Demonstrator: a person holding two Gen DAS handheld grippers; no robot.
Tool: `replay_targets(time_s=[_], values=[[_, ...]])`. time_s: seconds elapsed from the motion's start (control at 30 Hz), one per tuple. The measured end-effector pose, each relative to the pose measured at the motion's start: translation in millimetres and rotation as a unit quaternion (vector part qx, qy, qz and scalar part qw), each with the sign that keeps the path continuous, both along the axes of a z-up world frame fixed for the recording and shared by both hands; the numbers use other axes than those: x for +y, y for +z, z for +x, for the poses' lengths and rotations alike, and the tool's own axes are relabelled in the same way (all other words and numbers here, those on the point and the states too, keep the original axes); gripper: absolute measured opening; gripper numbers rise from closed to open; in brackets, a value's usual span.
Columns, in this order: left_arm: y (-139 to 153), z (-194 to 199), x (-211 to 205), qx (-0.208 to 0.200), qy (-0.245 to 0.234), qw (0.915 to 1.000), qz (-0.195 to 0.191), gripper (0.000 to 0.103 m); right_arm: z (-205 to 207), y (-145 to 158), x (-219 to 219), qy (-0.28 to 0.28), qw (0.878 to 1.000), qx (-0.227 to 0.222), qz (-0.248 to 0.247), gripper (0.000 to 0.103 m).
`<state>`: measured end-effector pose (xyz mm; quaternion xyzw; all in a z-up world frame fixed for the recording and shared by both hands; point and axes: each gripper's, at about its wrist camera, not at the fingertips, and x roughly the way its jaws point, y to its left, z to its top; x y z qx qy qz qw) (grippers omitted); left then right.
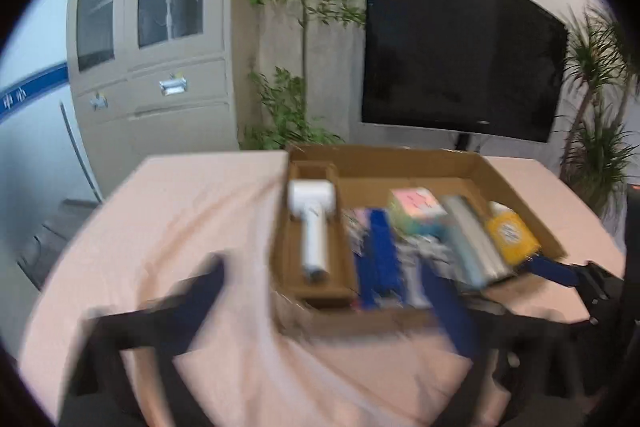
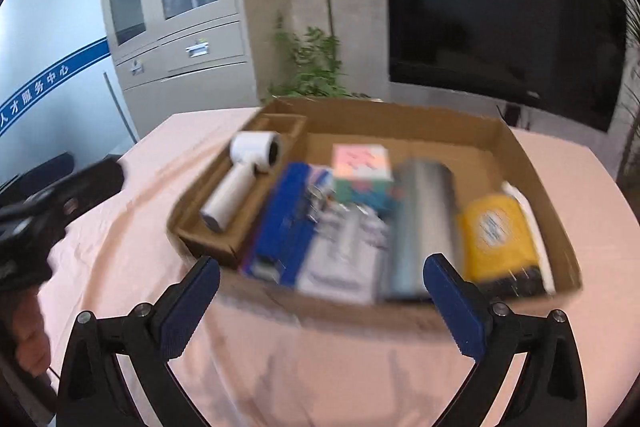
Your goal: Organize rigid objects
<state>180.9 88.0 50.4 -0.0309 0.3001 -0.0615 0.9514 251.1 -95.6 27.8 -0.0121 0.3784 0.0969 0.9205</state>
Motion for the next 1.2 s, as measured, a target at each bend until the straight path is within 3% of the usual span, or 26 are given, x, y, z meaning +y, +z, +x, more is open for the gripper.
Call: replay_targets(time_s=[0.03,0.07,0.1,0.13,0.17,0.2,0.23,0.27,0.3,0.33,0.73,1.2], values=[[-6.6,0.8,-6.4,0.033,-0.013,0.9993,-0.006,0.008,-8.9,-2.3,-8.5,-0.008,1.000,-0.002,-0.005,0.080],[-13.4,-1.4,-8.7,0.053,-0.013,0.9984,-0.013,0.002,-15.9,-4.6,-17.2,-0.021,1.000,0.003,-0.018,0.040],[-18.7,-7.3,-14.5,0.055,-0.012,0.9982,-0.019,0.002,-25.3,-4.2,-25.5,-0.029,0.999,0.006,-0.020,0.020],[-19.5,-9.5,-20.0,0.050,-0.014,0.9985,-0.017,0.002,-32.0,-3.4,-33.7,-0.034,0.999,0.006,-0.016,0.021],[-20.7,-14.9,-28.4,0.048,0.002,0.9988,0.005,0.015,-39.2,-1.2,-40.6,-0.038,0.999,0.001,-0.016,0.023],[-20.9,-17.1,-34.4,0.051,0.026,0.9979,0.028,0.056,-44.9,0.7,-46.6,-0.041,0.999,-0.006,-0.020,0.046],[-20.9,-19.5,-38.1,0.047,0.046,0.9970,0.040,0.078,-49.8,2.1,-52.8,-0.043,0.999,-0.012,-0.020,0.069],[-19.8,-23.7,-43.0,0.034,0.053,0.9972,0.040,0.096,-57.4,4.6,-60.0,-0.048,0.998,-0.027,-0.017,0.102],[-14.3,-35.9,-45.6,-0.003,0.054,0.9980,0.031,0.097,-67.3,8.2,-67.9,-0.057,0.997,-0.043,-0.019,0.103],[-9.8,-42.3,-48.3,-0.013,0.053,0.9982,0.026,0.097,-72.6,9.4,-74.6,-0.064,0.996,-0.051,-0.028,0.103],[-2.2,-46.5,-92.5,0.007,0.039,0.9986,0.035,0.097,-99.0,26.3,-104.4,-0.075,0.995,-0.053,-0.024,0.103],[-13.3,-28.3,-90.0,0.030,0.040,0.9986,0.017,0.097,-92.4,18.5,-105.5,-0.085,0.995,-0.042,-0.036,0.103]])
